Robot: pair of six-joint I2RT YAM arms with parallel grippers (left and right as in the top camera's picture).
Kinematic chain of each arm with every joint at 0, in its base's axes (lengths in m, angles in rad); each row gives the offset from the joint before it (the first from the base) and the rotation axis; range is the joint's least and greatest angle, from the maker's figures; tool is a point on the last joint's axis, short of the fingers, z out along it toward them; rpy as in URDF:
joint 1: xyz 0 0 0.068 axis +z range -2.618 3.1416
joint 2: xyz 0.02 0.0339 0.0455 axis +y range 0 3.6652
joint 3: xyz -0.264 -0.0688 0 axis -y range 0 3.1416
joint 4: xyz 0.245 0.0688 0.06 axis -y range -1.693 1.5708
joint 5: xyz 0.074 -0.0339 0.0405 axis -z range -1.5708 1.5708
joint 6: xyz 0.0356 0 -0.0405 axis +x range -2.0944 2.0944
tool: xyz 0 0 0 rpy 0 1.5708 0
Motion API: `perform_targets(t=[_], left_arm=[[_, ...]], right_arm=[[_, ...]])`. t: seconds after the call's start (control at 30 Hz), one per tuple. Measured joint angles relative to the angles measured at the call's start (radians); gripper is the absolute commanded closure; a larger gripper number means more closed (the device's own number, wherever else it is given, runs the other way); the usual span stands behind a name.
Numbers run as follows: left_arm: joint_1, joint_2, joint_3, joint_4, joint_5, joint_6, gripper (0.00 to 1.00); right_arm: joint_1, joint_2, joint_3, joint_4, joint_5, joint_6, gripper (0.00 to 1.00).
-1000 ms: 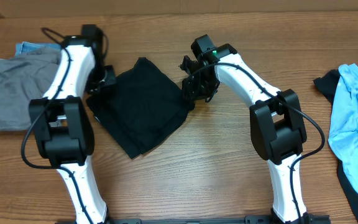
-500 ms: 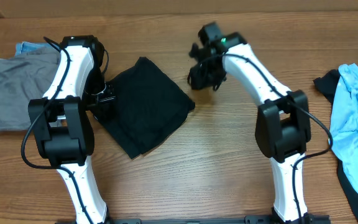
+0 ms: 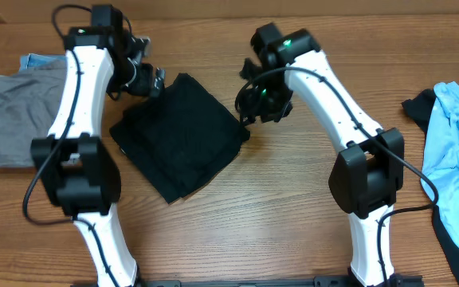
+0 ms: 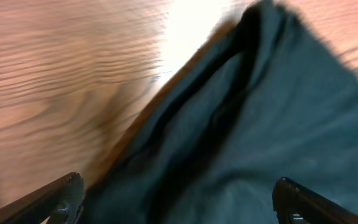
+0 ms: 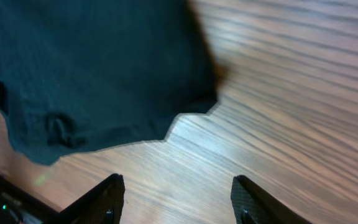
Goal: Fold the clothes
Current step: 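Carry the folded shorts left with the left gripper onto the grey garment pile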
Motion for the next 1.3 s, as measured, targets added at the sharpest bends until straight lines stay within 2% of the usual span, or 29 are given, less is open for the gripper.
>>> perform_targets(t=[0.2,0.27,0.3,0.43,0.5,0.63,0.8,0.93,1.03,1.2,1.3], left_arm=[[0.0,0.207,0.0,0.058,0.042,0.074,0.0],[0.0,0.21,0.002,0.038,0.049,0.075,0.08],[0.0,0.214,0.008,0.017,0.05,0.075,0.16],[0.0,0.237,0.011,-0.151,0.09,0.076,0.72],[0.001,0.246,-0.002,-0.219,0.124,0.077,0.95],[0.002,0.264,-0.023,-0.273,0.191,0.075,0.96],[0.002,0.266,-0.003,-0.289,0.187,0.033,0.96],[-0.002,0.161,0.074,-0.301,-0.02,-0.09,0.96],[0.0,-0.071,0.11,-0.323,-0.195,-0.153,0.96],[0.002,-0.286,0.116,-0.335,-0.426,-0.172,0.96],[0.029,-0.341,0.116,-0.332,-0.514,-0.177,0.96]], right_arm=[[0.074,0.001,-0.184,0.214,-0.035,0.05,0.39],[0.074,0.002,-0.232,0.284,-0.039,0.062,0.36],[0.074,0.003,-0.243,0.307,-0.038,0.064,0.36],[0.074,0.014,-0.261,0.4,-0.036,0.066,0.36],[0.073,0.023,-0.262,0.437,-0.002,0.066,0.32],[0.04,0.032,-0.258,0.443,0.111,0.066,0.37],[-0.109,0.025,-0.114,0.222,0.16,0.066,0.38],[-0.21,-0.069,-0.039,0.125,0.176,0.066,0.38],[-0.247,-0.1,-0.031,0.074,0.176,0.066,0.38],[-0.26,-0.1,-0.031,0.07,0.176,0.065,0.38],[-0.26,-0.1,-0.031,0.06,0.176,0.065,0.38]])
